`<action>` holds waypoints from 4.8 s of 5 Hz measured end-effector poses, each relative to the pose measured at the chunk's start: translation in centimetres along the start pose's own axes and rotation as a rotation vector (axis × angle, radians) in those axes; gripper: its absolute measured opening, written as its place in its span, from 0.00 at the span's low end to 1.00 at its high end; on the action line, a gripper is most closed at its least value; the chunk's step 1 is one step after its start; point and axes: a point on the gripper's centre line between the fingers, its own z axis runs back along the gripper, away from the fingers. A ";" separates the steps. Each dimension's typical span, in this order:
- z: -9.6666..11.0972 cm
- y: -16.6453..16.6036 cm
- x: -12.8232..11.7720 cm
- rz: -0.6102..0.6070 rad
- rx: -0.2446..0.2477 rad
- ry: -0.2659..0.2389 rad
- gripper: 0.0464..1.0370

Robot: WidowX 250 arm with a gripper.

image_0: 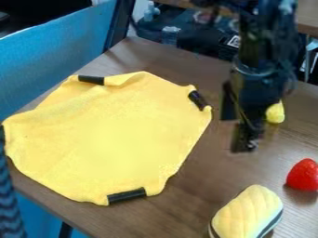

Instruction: Take the strawberrie and put it on the cloth

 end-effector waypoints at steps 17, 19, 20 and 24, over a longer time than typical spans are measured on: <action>1.5 7.8 -15.6 0.128 -0.073 0.002 0.75; 0.3 12.7 -16.8 0.219 -0.045 0.023 0.75; -0.7 14.3 -17.9 0.246 -0.034 0.043 0.75; -4.4 18.0 -20.0 0.331 -0.036 0.112 0.75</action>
